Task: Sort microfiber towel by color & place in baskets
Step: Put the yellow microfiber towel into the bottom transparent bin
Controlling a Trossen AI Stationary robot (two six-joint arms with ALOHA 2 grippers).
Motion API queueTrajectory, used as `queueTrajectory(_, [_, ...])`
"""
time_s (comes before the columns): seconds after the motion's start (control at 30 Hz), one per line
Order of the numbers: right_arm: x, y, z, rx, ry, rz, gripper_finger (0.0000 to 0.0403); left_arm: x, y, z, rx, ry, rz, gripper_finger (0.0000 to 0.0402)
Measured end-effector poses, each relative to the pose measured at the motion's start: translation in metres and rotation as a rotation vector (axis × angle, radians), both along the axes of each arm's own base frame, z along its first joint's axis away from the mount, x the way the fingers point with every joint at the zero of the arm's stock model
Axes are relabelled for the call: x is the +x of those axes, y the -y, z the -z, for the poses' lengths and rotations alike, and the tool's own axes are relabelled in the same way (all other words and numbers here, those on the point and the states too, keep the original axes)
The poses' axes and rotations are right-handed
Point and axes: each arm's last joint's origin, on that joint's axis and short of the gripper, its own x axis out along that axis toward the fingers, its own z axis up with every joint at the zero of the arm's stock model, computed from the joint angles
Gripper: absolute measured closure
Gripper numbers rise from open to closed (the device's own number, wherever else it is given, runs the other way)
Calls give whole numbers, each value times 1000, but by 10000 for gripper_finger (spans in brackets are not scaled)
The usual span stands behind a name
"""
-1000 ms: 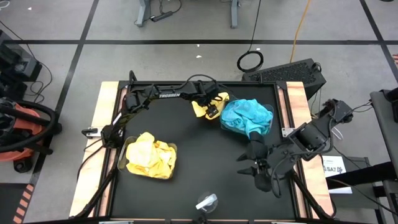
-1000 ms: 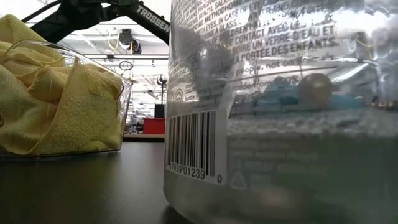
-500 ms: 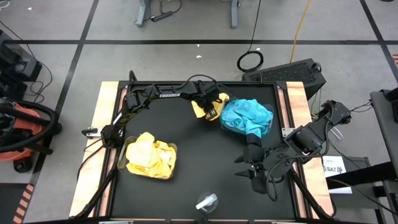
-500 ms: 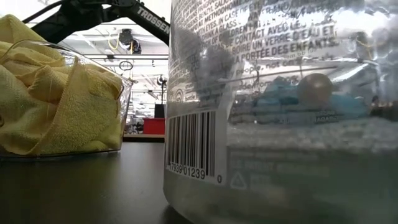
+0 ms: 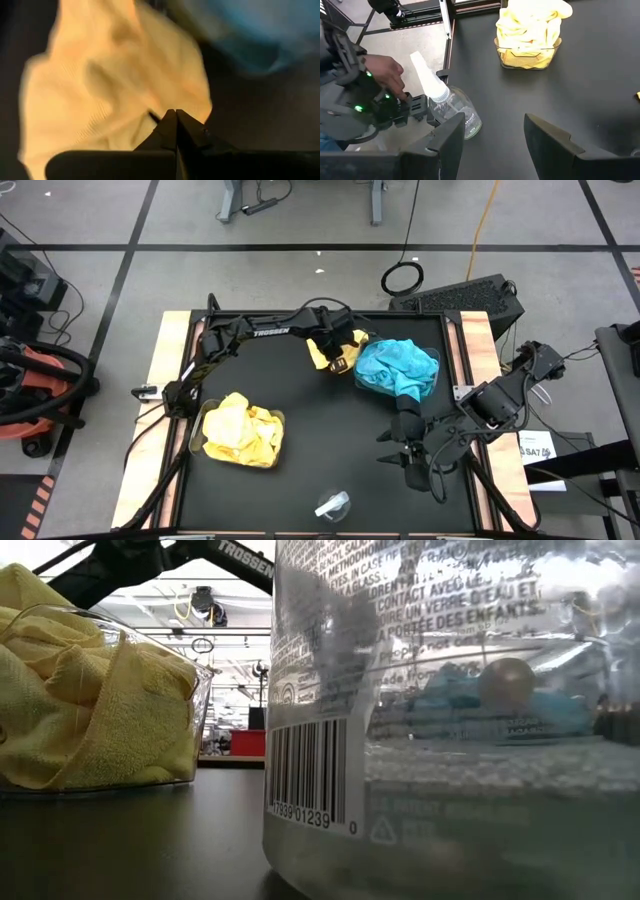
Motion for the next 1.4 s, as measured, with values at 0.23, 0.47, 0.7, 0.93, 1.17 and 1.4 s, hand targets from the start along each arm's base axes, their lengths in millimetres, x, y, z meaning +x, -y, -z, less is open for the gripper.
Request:
queueTrajectory(0.23, [0, 0, 0, -11, 5, -11, 206, 8, -4, -21, 86, 87, -4, 337])
queueTrajectory(0.47, [0, 0, -1, 4, 8, -1, 206, 19, -8, -7, 57, 145, -110, 167])
queueTrajectory(0.7, [2, -1, -3, 20, 29, -1, 206, 18, -15, 17, 102, 51, -247, 153])
queueTrajectory(0.93, [1, -2, -3, 16, 33, -9, 206, 15, -23, 17, 93, 49, -255, 262])
queueTrajectory(1.17, [1, -2, -3, 10, 36, -15, 206, 15, -22, 17, 25, 60, -152, 393])
queueTrajectory(1.4, [2, -2, -3, 4, 41, -22, 206, 9, -19, -2, 41, 38, -103, 399])
